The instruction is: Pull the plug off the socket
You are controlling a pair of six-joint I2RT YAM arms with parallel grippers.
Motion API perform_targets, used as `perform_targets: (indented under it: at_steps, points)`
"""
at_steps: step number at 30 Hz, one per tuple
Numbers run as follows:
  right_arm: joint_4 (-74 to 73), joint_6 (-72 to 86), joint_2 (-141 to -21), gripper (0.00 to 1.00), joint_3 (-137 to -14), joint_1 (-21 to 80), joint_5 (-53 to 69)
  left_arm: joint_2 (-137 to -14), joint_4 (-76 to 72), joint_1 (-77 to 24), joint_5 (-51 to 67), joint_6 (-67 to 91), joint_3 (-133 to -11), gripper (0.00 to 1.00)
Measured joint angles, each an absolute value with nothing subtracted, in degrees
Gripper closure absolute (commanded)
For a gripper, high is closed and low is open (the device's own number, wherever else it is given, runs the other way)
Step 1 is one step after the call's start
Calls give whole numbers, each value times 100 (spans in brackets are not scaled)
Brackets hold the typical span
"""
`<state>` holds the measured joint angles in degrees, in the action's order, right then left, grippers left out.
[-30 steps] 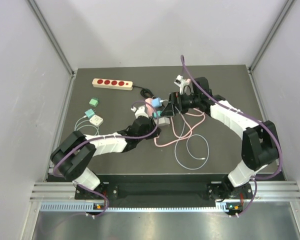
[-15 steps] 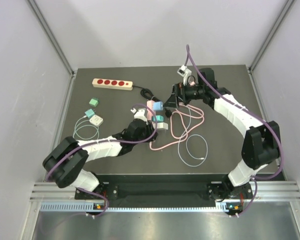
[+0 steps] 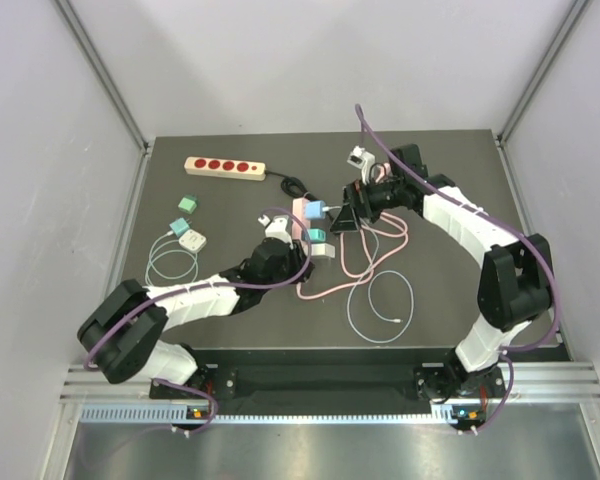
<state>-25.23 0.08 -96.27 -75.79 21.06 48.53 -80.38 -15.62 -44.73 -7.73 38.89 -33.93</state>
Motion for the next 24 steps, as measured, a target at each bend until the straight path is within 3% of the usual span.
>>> perform_targets:
  at_steps: [5, 15, 24]
  points:
    - [-2571, 21, -9612, 0, -7568, 2093, 4869, -7975, -1584, -4473, -725, 3813, -3393, 100]
    - [-1802, 1817, -10175, 4, -7972, 2174, 4882, -7964, -1586, -4473, -526, 3706, -3393, 100]
    - [-1680, 2681, -10521, 23, -8007, 2458, 4665, -7924, -1592, -4475, -484, 3704, -3395, 100]
